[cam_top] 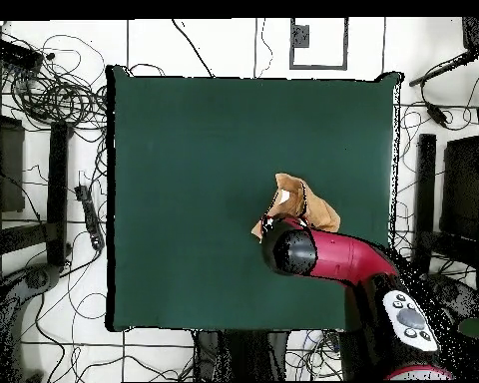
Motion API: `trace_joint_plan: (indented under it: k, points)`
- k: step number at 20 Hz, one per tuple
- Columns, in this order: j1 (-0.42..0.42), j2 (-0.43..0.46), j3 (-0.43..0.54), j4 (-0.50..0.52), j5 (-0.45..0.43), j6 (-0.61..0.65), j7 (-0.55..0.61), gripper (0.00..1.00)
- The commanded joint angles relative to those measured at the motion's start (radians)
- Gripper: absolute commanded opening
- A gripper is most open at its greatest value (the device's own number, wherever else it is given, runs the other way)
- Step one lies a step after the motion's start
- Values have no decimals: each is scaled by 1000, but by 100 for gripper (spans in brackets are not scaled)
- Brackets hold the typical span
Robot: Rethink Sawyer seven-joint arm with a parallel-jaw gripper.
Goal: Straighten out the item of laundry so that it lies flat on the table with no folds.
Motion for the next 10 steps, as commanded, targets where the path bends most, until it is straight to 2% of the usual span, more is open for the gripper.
trace_joint_plan:
  k: [1, 10]
  points:
    - [54, 10, 66, 63, 6, -8, 141, 100]
    - [46, 56, 66, 41, -2, -61, 144, 100]
